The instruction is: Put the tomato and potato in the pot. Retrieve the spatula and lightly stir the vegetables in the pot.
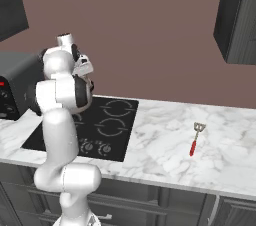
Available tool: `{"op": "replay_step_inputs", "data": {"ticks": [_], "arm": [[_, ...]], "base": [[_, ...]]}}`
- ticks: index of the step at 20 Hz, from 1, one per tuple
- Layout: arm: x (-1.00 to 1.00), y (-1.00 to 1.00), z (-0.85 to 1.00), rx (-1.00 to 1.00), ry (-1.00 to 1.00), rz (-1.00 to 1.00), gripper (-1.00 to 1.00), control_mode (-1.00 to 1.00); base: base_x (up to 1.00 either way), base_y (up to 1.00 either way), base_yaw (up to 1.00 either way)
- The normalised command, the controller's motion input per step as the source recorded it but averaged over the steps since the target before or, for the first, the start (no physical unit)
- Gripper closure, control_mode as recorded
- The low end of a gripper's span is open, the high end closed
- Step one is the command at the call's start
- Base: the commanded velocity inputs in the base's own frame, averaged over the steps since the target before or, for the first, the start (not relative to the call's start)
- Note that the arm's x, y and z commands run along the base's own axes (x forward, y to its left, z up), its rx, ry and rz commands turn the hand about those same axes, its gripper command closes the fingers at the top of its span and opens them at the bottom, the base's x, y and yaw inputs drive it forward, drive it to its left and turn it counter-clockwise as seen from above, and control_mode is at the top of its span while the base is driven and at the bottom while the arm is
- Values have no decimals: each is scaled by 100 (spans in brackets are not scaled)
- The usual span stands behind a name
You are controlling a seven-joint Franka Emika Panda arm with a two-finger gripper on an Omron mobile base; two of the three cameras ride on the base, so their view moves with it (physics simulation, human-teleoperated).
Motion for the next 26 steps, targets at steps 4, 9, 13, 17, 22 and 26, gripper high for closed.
{"op": "replay_step_inputs", "data": {"ticks": [4,9,13,17,22,26], "arm": [[-82,-100,-1,2,-6,-19,-100,-100],[-70,-100,0,5,-11,-23,-100,-100],[-52,-100,0,3,-2,-23,-100,-100],[-35,-100,0,0,0,-23,-100,-100],[-34,-100,-6,0,0,-20,-100,-100],[-37,-100,0,0,0,-20,-100,-100]], "base": [[0,0,0],[0,0,0],[0,0,0],[0,0,0],[0,0,0],[0,0,0]]}}
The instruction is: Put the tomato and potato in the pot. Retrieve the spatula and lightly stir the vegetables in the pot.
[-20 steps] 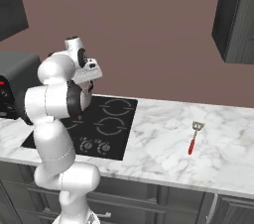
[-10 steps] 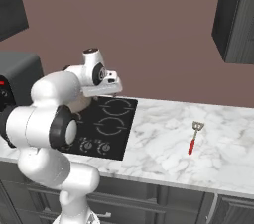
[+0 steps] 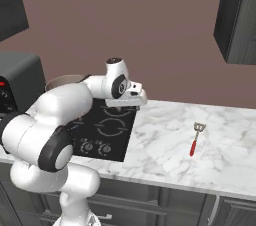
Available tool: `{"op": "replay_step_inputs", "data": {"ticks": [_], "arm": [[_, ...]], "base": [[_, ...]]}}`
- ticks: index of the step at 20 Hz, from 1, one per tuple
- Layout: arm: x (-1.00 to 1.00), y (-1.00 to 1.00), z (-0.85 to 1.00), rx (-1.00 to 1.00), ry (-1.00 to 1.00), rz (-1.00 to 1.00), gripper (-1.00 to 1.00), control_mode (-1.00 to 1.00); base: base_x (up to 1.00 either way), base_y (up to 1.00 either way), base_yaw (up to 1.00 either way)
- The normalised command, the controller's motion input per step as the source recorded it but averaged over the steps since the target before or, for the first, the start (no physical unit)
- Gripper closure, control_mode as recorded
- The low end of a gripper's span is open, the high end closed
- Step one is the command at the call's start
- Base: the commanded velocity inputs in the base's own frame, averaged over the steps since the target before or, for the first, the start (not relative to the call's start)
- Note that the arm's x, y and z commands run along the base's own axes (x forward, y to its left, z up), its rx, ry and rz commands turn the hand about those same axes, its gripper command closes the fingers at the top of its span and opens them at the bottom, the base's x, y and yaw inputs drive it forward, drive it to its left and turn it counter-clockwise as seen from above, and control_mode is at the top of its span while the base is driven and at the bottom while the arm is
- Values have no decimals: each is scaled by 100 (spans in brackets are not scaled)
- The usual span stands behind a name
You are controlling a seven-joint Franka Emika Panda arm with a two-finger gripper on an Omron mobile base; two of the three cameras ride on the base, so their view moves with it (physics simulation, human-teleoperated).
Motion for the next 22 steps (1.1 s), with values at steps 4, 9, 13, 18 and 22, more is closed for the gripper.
{"op": "replay_step_inputs", "data": {"ticks": [4,9,13,18,22], "arm": [[-40,-100,0,1,1,-18,-100,-100],[-32,-97,-1,3,11,-10,-100,-100],[-45,-79,-10,5,7,-7,-100,-100],[-34,-81,-20,3,0,-7,-100,-100],[-10,-66,-9,3,0,-7,-100,-100]], "base": [[0,0,0],[0,0,0],[0,0,0],[0,0,0],[0,0,0]]}}
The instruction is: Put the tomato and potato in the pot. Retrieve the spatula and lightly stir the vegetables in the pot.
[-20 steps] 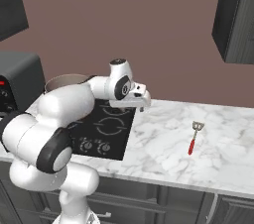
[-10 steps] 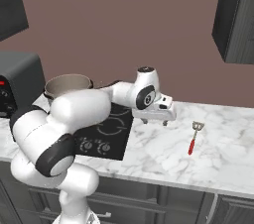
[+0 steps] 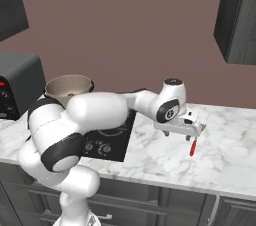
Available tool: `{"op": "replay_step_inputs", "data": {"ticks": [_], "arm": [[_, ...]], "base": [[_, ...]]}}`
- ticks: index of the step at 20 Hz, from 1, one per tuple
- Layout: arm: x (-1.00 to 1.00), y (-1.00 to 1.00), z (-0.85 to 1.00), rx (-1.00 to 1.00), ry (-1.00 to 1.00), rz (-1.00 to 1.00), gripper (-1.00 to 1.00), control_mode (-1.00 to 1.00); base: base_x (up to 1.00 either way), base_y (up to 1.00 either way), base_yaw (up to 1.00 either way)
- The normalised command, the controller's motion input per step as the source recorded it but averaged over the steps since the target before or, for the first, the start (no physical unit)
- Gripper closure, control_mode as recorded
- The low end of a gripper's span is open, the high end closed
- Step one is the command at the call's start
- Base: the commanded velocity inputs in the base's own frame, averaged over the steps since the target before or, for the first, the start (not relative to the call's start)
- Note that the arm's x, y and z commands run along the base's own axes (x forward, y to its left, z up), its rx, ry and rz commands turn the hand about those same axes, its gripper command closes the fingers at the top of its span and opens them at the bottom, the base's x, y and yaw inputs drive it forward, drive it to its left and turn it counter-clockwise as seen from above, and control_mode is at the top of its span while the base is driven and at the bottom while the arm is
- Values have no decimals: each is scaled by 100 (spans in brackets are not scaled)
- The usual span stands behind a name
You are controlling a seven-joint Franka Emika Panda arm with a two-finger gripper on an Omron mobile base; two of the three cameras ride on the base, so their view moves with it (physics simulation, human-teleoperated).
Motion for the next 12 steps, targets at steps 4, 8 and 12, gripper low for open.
{"op": "replay_step_inputs", "data": {"ticks": [4,8,12], "arm": [[0,-48,-7,1,0,-3,-100,-100],[0,-29,-4,10,0,0,-100,-100],[0,-3,-18,14,0,0,-100,-100]], "base": [[0,0,0],[0,0,0],[0,0,0]]}}
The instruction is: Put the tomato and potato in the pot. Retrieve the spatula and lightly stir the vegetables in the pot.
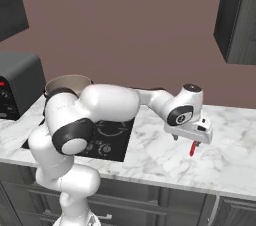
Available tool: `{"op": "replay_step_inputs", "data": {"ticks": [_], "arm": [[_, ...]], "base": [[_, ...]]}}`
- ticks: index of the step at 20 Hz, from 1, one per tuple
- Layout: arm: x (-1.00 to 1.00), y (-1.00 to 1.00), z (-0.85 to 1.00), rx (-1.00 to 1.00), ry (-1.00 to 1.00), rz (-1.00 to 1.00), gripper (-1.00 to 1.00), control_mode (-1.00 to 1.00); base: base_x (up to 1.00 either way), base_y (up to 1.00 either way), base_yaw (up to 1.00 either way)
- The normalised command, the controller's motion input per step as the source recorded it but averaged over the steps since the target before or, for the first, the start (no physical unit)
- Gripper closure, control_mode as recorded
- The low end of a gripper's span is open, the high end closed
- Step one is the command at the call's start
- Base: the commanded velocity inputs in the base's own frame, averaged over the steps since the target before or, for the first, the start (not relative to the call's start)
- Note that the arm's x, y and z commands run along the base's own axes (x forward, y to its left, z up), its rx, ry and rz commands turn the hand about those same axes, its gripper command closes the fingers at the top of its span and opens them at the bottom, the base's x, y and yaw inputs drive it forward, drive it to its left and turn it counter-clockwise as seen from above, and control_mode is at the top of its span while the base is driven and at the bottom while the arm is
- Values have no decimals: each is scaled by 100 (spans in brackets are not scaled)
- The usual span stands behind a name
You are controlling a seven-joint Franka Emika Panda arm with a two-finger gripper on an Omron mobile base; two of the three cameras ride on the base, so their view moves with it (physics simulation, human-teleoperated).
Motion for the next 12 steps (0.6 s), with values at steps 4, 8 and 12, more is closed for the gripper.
{"op": "replay_step_inputs", "data": {"ticks": [4,8,12], "arm": [[3,-1,-20,4,0,0,-100,-100],[3,-4,-1,0,-1,0,-100,-100],[10,0,-5,0,0,0,-100,-100]], "base": [[0,0,0],[0,0,0],[0,0,0]]}}
